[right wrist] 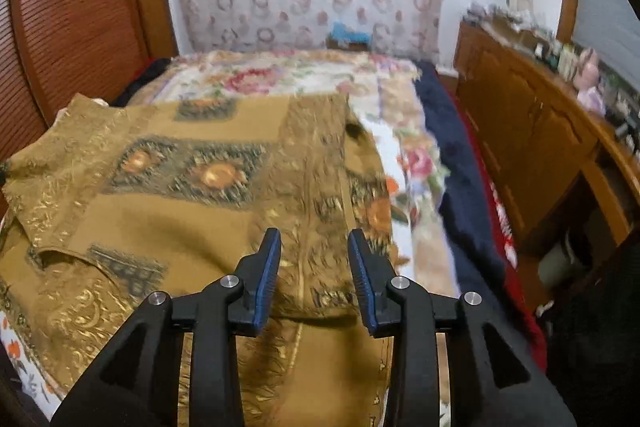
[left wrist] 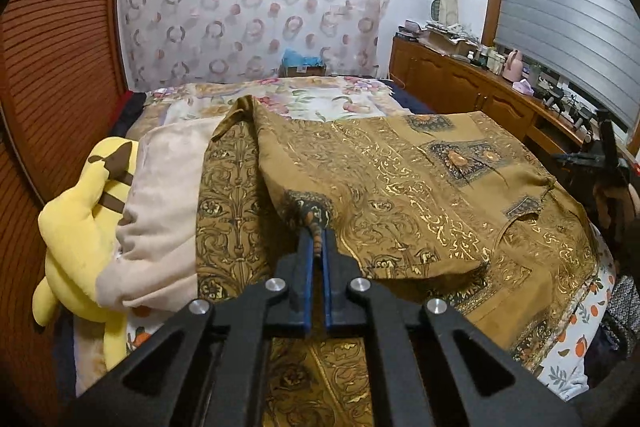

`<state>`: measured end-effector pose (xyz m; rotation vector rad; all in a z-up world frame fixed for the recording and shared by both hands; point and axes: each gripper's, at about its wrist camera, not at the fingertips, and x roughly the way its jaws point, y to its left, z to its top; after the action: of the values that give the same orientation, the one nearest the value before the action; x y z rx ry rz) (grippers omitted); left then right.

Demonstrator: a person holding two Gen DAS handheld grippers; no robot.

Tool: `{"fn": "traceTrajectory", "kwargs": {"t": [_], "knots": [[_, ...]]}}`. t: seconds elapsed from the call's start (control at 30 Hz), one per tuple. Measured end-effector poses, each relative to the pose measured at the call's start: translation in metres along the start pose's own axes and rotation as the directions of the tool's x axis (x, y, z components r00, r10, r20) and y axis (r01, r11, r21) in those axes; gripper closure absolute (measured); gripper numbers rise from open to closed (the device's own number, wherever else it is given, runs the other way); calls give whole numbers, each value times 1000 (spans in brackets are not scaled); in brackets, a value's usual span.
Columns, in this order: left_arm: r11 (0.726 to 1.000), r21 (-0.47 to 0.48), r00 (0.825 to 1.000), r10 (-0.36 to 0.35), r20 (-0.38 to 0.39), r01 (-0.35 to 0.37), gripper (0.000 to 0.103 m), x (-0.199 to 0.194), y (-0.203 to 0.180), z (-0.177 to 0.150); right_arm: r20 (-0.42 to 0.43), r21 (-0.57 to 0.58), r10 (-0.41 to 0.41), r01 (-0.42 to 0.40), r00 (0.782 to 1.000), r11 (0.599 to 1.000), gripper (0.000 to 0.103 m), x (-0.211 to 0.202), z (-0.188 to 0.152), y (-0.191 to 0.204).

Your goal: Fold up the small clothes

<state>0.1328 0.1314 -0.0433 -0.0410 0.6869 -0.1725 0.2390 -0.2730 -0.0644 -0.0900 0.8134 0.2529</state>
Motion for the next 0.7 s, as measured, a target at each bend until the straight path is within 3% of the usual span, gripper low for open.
{"fn": "traceTrajectory", "kwargs": {"t": [0.23, 0.4, 0.43, 0.5, 0.6, 0.7], "knots": [[1000, 1, 1000, 3, -19, -3, 101, 10, 0, -6, -86, -7, -53, 53, 995, 999, 68, 23, -17, -3], [1000, 8, 999, 7, -31, -7, 101, 16, 0, -11, -85, 6, -45, 46, 995, 999, 69, 24, -20, -5], [1000, 8, 999, 7, -33, -6, 101, 17, -1, -12, -84, 3, -45, 45, 995, 999, 72, 23, -21, -4], [1000, 6, 999, 2, -33, -2, 101, 18, -1, -13, -83, -14, -29, 27, 996, 1000, 94, 22, -21, -1], [1000, -3, 1000, -6, -22, 6, 101, 17, -2, -14, -84, -62, -40, 35, 996, 997, 100, 20, -22, 6], [1000, -5, 1000, -7, 15, 7, 101, 9, -6, -11, -12, -65, -49, 48, 999, 997, 100, 2, -18, 11]]}}
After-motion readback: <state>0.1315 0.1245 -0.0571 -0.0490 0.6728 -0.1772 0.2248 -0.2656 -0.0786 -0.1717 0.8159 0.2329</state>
